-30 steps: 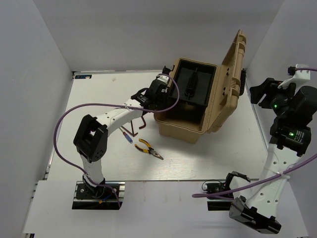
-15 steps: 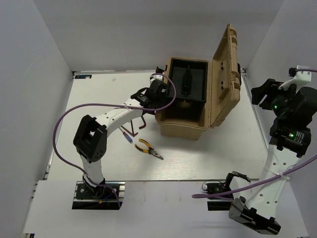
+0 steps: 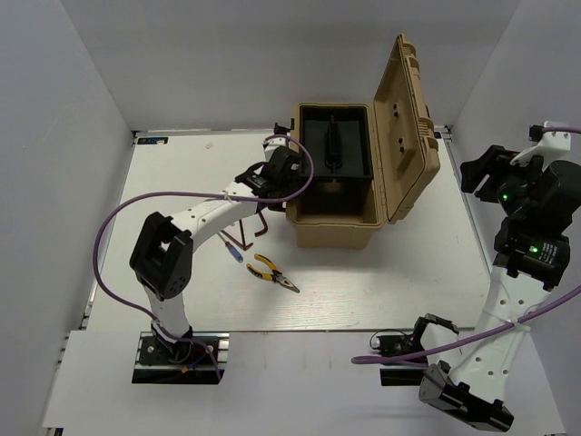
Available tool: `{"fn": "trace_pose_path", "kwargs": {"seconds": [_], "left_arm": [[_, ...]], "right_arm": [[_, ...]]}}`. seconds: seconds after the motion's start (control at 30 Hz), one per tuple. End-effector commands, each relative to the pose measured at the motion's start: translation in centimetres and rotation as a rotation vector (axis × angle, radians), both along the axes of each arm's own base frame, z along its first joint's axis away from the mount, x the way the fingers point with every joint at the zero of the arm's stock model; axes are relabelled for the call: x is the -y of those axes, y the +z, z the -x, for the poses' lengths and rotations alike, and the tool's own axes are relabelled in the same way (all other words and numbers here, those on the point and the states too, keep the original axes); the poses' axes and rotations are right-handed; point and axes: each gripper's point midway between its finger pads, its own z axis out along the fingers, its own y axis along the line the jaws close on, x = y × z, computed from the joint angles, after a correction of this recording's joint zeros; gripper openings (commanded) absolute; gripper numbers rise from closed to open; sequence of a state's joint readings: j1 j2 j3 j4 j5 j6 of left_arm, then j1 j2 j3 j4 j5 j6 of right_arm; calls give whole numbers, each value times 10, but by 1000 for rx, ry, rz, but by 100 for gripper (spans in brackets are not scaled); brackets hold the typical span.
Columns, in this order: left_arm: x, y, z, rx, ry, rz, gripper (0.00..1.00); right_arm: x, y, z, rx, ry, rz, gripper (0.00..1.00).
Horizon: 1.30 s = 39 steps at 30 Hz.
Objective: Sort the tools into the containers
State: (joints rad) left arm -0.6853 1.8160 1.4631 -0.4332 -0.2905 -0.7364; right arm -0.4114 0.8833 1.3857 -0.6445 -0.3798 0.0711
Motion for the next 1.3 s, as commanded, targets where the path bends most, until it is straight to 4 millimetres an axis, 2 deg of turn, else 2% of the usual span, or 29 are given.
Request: {"fn": "trace_pose_path", "kwargs": {"seconds": [0.0, 0.27, 0.33, 0.37, 0.43, 0.47, 0.53, 0.6, 0.67, 0.73, 0.8, 0.87, 0.97, 1.07, 1.13, 1.2, 1.27], "left_arm": [[-33, -48, -6, -155, 207, 36, 0], [-33, -51, -7, -154, 201, 29, 0], [-29, -46, -10, -145, 193, 46, 4], [-29, -46, -10, -144, 193, 46, 13], [-28, -41, -12, -131, 192, 58, 23], [-28, -41, -12, -131, 192, 58, 33], [-23, -34, -11, -115, 182, 72, 40], [-23, -30, -11, -106, 175, 71, 52], [-20, -29, -11, -104, 168, 82, 58], [-20, -18, -10, -89, 153, 94, 62], [-13, -7, -10, -62, 122, 107, 70], [-9, 1, -13, -46, 96, 106, 73], [-2, 25, -18, -12, 56, 118, 75], [-3, 27, -18, -5, 40, 101, 76], [-6, 42, -18, 26, 39, 107, 78], [-8, 46, -18, 43, 34, 92, 81], [-10, 63, -16, 69, 25, 100, 86]], "right_arm": [[-1, 12, 5, 38, -1, 24, 65], [-5, 7, 7, 27, 17, 21, 65], [-5, 4, 6, 20, 19, 12, 65], [-6, 6, 7, 24, 22, 14, 65], [-6, 4, 7, 19, 24, 14, 65], [-7, 4, 8, 18, 25, 10, 65], [-7, 4, 9, 19, 26, 15, 65], [-7, 4, 9, 19, 25, 13, 65], [-9, 4, 10, 18, 32, 15, 65], [-9, 4, 10, 18, 33, 13, 65], [-10, 4, 10, 17, 37, 10, 65], [-10, 3, 10, 16, 39, 9, 65], [-11, 4, 11, 17, 38, 5, 65], [-12, 4, 11, 17, 42, 1, 65], [-12, 2, 10, 11, 45, -1, 65], [-13, 4, 11, 15, 51, 0, 65], [-14, 4, 12, 14, 53, -1, 65]]}}
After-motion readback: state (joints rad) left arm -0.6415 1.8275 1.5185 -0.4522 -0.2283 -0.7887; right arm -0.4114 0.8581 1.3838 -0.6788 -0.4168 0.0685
